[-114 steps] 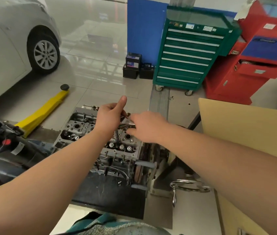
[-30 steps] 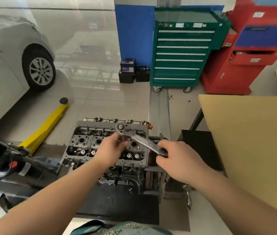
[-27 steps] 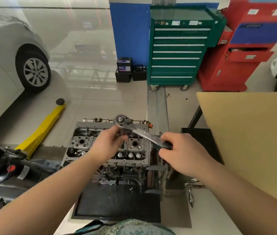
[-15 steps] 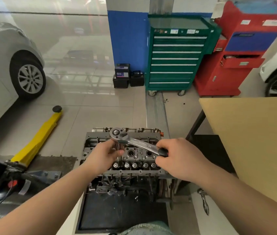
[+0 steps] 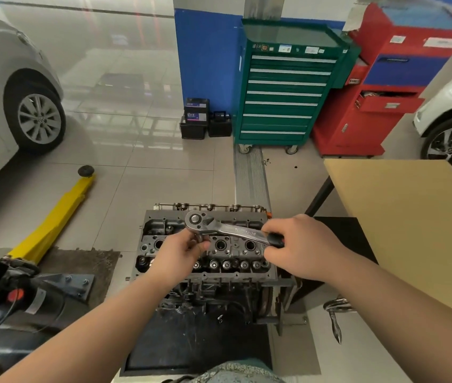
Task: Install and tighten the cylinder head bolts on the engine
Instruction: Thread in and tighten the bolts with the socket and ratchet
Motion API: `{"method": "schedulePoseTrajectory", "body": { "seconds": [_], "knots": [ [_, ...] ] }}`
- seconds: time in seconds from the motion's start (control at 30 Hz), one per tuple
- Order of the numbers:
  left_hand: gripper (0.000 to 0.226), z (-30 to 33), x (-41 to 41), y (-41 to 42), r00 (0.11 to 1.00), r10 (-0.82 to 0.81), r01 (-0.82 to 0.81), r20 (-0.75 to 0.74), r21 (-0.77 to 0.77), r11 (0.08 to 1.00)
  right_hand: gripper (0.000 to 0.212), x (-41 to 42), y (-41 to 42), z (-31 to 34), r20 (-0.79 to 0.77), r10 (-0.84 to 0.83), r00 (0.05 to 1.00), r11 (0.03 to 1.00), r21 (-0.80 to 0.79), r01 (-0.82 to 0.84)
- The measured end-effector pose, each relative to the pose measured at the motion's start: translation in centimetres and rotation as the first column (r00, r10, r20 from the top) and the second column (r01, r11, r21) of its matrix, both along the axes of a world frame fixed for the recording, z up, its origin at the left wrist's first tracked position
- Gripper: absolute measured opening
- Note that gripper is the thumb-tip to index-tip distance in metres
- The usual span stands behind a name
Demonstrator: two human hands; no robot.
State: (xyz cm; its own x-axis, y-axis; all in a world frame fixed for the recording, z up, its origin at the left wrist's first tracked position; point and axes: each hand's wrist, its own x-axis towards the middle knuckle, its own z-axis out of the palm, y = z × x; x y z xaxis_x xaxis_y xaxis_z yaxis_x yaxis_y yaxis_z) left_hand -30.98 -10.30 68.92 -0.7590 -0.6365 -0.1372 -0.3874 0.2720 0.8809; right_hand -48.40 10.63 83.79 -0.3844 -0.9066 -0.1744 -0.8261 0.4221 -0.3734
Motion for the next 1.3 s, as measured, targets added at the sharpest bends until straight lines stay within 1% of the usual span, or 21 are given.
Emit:
{"method": "schedulePoseTrajectory", "body": {
  "seconds": [0.03, 0.13, 0.23, 0.37, 0.47, 0.6, 0.67, 0.7, 0.73, 0.77, 0.8, 0.83, 0.87, 0.9, 0.93, 1.0, 1.07, 1.1, 1.17, 1.23, 1.3],
  "knots": [
    [0.014, 0.0, 0.0, 0.2, 1.000, 0.016, -0.016, -0.010, -0.003, 1.000, 0.005, -0.2, -0.1, 0.0, -0.005, 0.003, 1.000, 1.000, 0.002, -0.003],
    [0.010, 0.0, -0.1, 1.1, 0.999, 0.046, -0.046, -0.028, -0.011, 0.999, 0.011, -1.0, 0.0, -0.1, -0.004, 0.010, 1.000, 1.000, -0.002, -0.010],
    [0.007, 0.0, -0.1, 1.7, 0.998, 0.056, -0.056, -0.016, -0.022, 0.998, 0.009, -1.9, 0.1, -0.5, -0.012, 0.011, 1.000, 1.000, 0.013, -0.010],
    [0.005, -0.5, 0.1, 2.4, 0.995, 0.100, -0.100, -0.014, -0.037, 0.994, 0.002, -3.5, -0.7, -1.0, -0.070, 0.055, 0.996, 0.998, 0.016, -0.054],
    [0.011, -0.6, 0.3, 3.2, 0.992, 0.125, -0.126, -0.036, -0.035, 0.991, 0.012, -4.7, -2.2, -1.0, -0.137, 0.102, 0.985, 0.995, 0.025, -0.099],
    [0.012, 0.1, 0.0, 3.4, 0.984, 0.179, -0.179, -0.005, 0.043, 0.983, 0.016, -6.4, -4.4, -1.0, -0.205, 0.178, 0.962, 0.982, -0.020, -0.186],
    [0.017, 1.1, 0.2, 3.6, 0.985, 0.171, -0.170, 0.006, 0.130, 0.977, 0.026, -7.4, -5.4, -0.9, -0.228, 0.210, 0.951, 0.976, -0.008, -0.218],
    [0.028, 1.7, 0.6, 3.9, 0.989, 0.141, -0.131, -0.041, 0.189, 0.973, 0.028, -7.8, -5.9, -0.8, -0.241, 0.223, 0.944, 0.973, 0.002, -0.230],
    [0.042, 2.3, 1.0, 4.3, 0.984, 0.129, -0.097, -0.125, 0.231, 0.968, 0.031, -8.2, -6.4, -0.8, -0.250, 0.236, 0.939, 0.970, 0.011, -0.241],
    [0.054, 3.0, 1.3, 4.8, 0.957, 0.158, -0.096, -0.245, 0.247, 0.964, 0.033, -8.5, -6.9, -0.8, -0.251, 0.248, 0.936, 0.968, 0.019, -0.251],
    [0.057, 3.8, 1.4, 5.2, 0.900, 0.217, -0.128, -0.379, 0.244, 0.961, 0.034, -8.9, -7.4, -0.8, -0.248, 0.260, 0.933, 0.965, 0.023, -0.263],
    [0.051, 4.7, 1.2, 5.6, 0.830, 0.272, -0.184, -0.488, 0.221, 0.958, 0.034, -9.1, -7.9, -0.9, -0.244, 0.274, 0.930, 0.961, 0.026, -0.276],
    [0.042, 5.6, 0.7, 6.0, 0.781, 0.307, -0.253, -0.544, 0.173, 0.952, 0.035, -9.3, -8.3, -1.0, -0.244, 0.289, 0.926, 0.956, 0.027, -0.291],
    [0.033, 6.7, -0.1, 6.2, 0.765, 0.326, -0.321, -0.555, 0.111, 0.941, 0.035, -9.4, -8.8, -1.1, -0.248, 0.303, 0.920, 0.951, 0.026, -0.307],
    [0.025, 7.8, -1.1, 6.2, 0.785, 0.330, -0.366, -0.525, 0.036, 0.930, 0.035, -9.6, -9.2, -1.2, -0.254, 0.317, 0.914, 0.946, 0.019, -0.323],
    [0.018, 9.4, -3.3, 5.9, 0.874, 0.311, -0.395, -0.375, -0.172, 0.903, 0.036, -9.7, -9.9, -1.2, -0.271, 0.337, 0.902, 0.937, -0.001, -0.350],
    [0.027, 10.1, -5.2, 5.5, 0.922, 0.317, -0.379, -0.220, -0.362, 0.851, 0.037, -9.7, -10.2, -1.1, -0.289, 0.350, 0.891, 0.930, -0.007, -0.367],
    [0.034, 10.1, -5.9, 5.4, 0.925, 0.339, -0.380, -0.172, -0.411, 0.828, 0.038, -9.7, -10.2, -1.1, -0.299, 0.355, 0.886, 0.927, -0.006, -0.374],
    [0.050, 9.7, -6.9, 5.3, 0.907, 0.414, -0.393, -0.073, -0.496, 0.774, 0.037, -10.0, -9.9, -1.2, -0.321, 0.366, 0.874, 0.922, -0.001, -0.386],
    [0.064, 9.2, -7.5, 5.2, 0.876, 0.480, -0.354, 0.047, -0.613, 0.706, 0.030, -10.5, -9.3, -1.3, -0.348, 0.380, 0.857, 0.913, -0.009, -0.408],
    [0.072, 9.1, -7.9, 4.9, 0.863, 0.495, -0.308, 0.102, -0.669, 0.677, 0.023, -11.2, -8.4, -1.4, -0.378, 0.407, 0.832, 0.893, -0.025, -0.448]
  ]
}}
